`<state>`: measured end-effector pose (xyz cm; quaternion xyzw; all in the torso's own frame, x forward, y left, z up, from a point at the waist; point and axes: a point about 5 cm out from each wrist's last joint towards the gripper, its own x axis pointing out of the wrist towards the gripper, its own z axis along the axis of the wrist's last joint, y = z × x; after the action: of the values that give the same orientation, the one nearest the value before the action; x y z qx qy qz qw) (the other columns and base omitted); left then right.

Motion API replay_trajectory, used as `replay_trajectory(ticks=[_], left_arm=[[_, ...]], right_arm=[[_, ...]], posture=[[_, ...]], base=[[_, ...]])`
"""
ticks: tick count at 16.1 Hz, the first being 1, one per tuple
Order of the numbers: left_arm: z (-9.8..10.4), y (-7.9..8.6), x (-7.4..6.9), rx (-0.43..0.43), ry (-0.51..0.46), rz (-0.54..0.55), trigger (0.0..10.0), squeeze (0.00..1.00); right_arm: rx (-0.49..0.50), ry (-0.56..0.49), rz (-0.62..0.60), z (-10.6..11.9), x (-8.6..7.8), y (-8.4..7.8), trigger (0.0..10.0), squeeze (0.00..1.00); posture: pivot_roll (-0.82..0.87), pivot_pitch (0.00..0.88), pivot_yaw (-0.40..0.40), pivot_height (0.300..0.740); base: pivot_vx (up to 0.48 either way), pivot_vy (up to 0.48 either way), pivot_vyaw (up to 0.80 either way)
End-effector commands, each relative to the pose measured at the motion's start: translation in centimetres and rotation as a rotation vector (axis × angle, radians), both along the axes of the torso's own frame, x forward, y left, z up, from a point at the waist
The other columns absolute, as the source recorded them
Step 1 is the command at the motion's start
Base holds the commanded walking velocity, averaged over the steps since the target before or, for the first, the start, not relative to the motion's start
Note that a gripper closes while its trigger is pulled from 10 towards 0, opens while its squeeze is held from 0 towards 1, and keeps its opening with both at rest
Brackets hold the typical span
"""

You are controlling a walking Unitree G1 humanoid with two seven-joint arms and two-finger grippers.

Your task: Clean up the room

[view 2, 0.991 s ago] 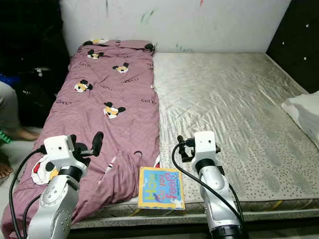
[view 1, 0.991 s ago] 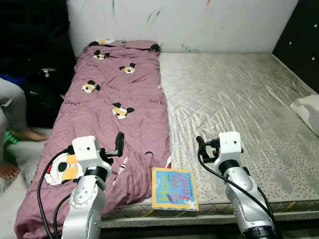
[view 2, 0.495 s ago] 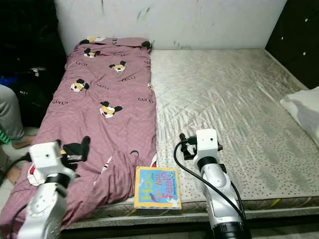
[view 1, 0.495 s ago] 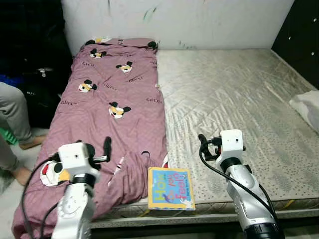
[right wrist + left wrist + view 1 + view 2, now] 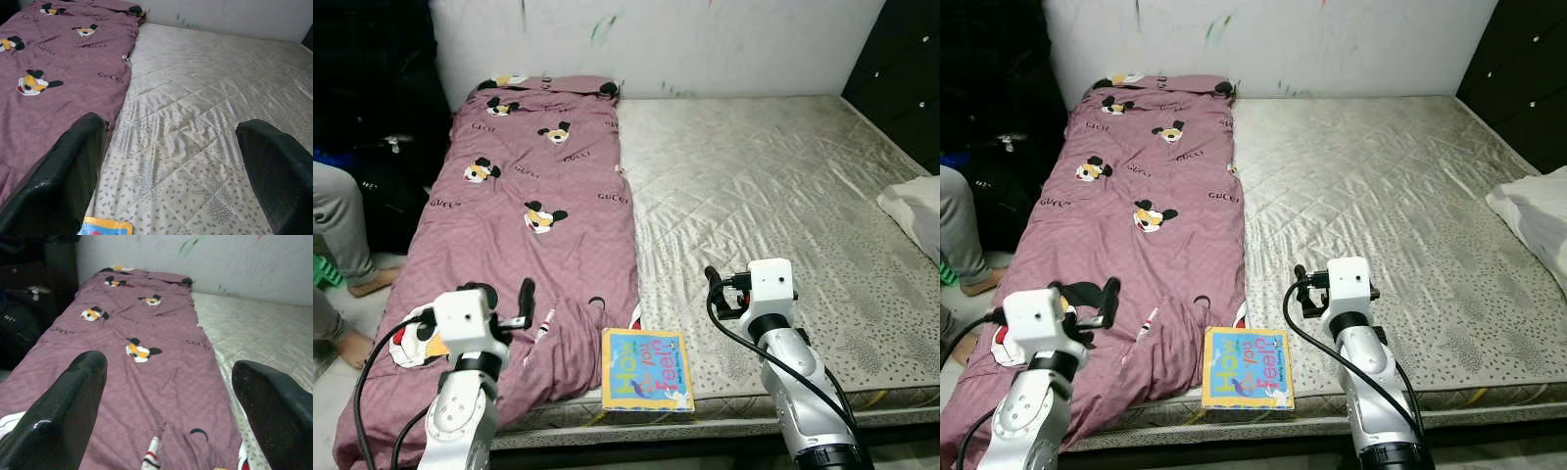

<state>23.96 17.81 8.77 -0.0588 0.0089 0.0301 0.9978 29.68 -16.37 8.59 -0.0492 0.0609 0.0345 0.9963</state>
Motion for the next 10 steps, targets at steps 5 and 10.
replay_trajectory(ticks=[5, 10], left_arm=[[0.5, -0.3, 0.3, -0.003, -0.006, -0.006, 10.0, 0.00], [0.5, -0.8, 0.7, -0.024, -0.008, -0.016, 10.0, 0.00]], right_arm=[[0.002, 0.014, 0.013, -0.4, -0.6, 0.4, 10.0, 0.00], [-0.003, 0.010, 0.035, -0.2, -0.2, 0.6, 10.0, 0.00]], posture=[[0.03, 0.094, -0.004, 0.740], [0.02, 0.089, -0.011, 0.740]], base=[[0.000, 0.000, 0.00], [0.000, 0.000, 0.00]])
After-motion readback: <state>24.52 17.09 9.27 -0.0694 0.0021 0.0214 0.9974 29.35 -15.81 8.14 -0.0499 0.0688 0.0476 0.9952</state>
